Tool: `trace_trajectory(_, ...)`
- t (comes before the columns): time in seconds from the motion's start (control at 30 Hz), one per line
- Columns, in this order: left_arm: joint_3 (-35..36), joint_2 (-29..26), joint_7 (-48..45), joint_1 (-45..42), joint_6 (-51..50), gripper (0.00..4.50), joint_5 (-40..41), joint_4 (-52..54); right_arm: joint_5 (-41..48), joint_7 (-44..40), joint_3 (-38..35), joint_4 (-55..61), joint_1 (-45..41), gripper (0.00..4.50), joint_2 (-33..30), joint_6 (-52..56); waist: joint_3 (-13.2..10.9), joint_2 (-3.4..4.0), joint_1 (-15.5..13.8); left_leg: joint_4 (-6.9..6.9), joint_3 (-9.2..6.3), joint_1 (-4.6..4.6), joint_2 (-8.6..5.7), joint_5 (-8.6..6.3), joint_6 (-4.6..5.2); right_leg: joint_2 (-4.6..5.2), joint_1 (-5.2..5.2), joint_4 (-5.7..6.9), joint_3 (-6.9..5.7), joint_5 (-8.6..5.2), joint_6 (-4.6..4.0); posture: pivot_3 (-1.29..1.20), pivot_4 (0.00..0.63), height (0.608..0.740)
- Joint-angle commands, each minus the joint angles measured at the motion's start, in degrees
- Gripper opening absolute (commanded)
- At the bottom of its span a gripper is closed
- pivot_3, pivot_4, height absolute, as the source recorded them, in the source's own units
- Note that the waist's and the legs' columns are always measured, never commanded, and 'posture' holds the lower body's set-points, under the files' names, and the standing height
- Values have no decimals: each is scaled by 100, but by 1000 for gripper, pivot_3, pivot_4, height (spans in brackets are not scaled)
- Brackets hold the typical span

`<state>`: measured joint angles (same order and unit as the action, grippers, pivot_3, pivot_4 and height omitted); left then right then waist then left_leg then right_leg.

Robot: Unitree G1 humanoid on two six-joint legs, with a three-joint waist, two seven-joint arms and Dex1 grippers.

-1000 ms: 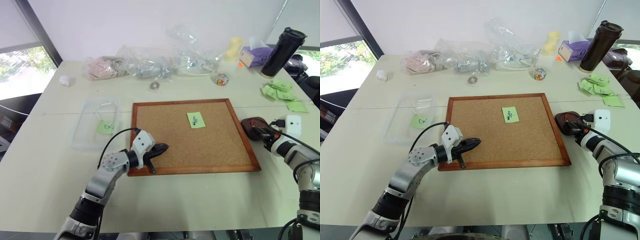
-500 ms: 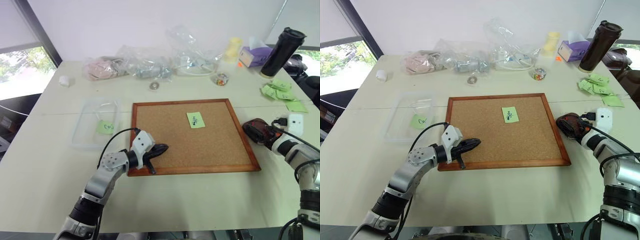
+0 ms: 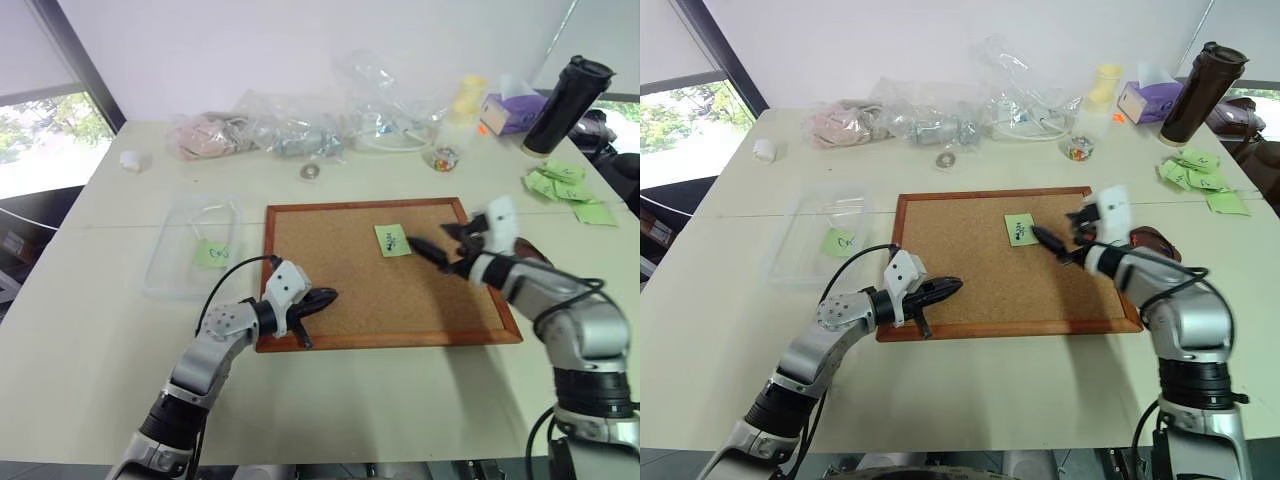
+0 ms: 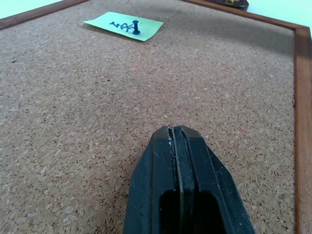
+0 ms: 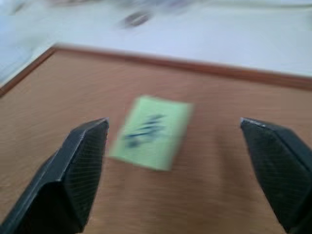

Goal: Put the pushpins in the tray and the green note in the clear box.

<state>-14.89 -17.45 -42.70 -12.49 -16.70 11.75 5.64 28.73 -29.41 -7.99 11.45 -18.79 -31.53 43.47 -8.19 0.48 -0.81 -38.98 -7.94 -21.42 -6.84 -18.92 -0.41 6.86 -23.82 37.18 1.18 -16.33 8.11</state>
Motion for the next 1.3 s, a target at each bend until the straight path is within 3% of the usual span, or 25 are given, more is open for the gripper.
trace_trajectory(0.03,-26,-22,29,54,-36,0,-50,-42,-268,-47,358,21,-116,4398,141,-315,0,-1,2,-1,0,0,0,0,0,0,0,0,0,0,0,0,150,730)
trace_trajectory(0.37,-7,-26,110,126,-23,0,-51,22,-822,-124,856,-861,-474,4398,506,-855,0,0,12,1,-2,2,1,0,-1,-3,-2,1,-2,0,0,0,150,730)
trace_trajectory(0.53,-2,-29,148,163,-25,0,-40,57,-939,-163,860,-1010,-507,2234,540,-937,0,0,14,1,-2,1,1,0,-1,-3,-3,1,-2,0,0,0,150,730)
trace_trajectory(0.83,-12,-15,169,178,-35,0,-17,83,-1065,-238,843,-1259,-504,2234,568,-1071,0,0,21,2,-2,2,1,0,-1,-3,-4,1,-2,0,0,0,150,730)
trace_trajectory(0.97,-16,-14,163,173,-30,0,-18,83,-1080,-231,822,-1333,-497,351,606,-1094,0,0,21,2,-2,2,2,0,-1,-3,-4,2,-2,0,0,0,150,730)
trace_trajectory(1.0,-16,-13,163,171,-31,0,-18,82,-1087,-230,814,-1354,-500,54,621,-1097,0,0,21,2,-2,2,2,0,-1,-3,-4,1,-2,0,0,0,150,730)
trace_trajectory(1.3,-16,-15,158,161,-32,0,-20,73,-1068,-229,764,-1186,-503,54,617,-1003,0,0,25,2,-2,2,2,0,-1,-3,-3,1,-2,0,0,0,150,730)
